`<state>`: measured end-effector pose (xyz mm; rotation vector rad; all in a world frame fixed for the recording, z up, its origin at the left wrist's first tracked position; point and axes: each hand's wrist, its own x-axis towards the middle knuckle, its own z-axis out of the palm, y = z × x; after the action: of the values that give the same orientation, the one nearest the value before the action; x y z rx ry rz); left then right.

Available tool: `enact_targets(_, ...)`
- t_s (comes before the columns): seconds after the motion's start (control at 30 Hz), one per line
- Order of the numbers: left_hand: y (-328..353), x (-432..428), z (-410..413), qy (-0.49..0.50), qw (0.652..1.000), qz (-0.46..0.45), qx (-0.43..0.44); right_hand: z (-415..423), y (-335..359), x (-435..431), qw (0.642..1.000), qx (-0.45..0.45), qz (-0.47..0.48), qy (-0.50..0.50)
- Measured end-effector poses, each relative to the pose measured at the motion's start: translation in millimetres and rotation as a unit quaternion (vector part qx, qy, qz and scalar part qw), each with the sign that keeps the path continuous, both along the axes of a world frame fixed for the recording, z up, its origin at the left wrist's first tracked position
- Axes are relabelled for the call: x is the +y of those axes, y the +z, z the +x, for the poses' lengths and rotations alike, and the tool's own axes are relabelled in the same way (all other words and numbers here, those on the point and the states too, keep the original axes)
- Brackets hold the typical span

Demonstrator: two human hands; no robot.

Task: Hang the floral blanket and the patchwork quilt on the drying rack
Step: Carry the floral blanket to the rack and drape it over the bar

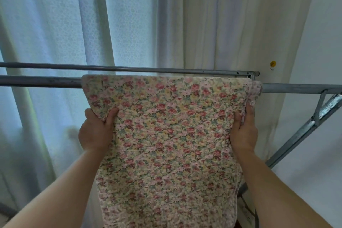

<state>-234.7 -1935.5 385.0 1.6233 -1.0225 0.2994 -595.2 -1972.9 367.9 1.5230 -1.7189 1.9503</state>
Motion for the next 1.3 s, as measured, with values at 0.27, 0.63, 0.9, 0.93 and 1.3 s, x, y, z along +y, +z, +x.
enact_targets(0.27, -41, 6, -10, -0.004, 0.997, 0.078, 0.001, -11, -31, 3, 0.996, 0.024, 0.081, 0.0)
enact_targets(0.63, -57, 12, -8, -0.013, 0.989, 0.141, -0.032, -22, -47, 15, 0.985, 0.047, 0.161, 0.026)
enact_targets(0.9, 64, 2, -19, -0.057, 0.96, -0.088, 0.261, -7, 66, 13, 0.992, -0.103, 0.002, 0.069)
enact_targets(0.93, 74, 0, -19, -0.051, 0.957, -0.097, 0.269, -5, 79, 10, 0.988, -0.142, 0.006, 0.064)
enact_targets(1.3, 45, 8, -18, -0.009, 0.989, -0.022, 0.149, -18, 54, 1, 0.999, -0.027, 0.028, 0.014)
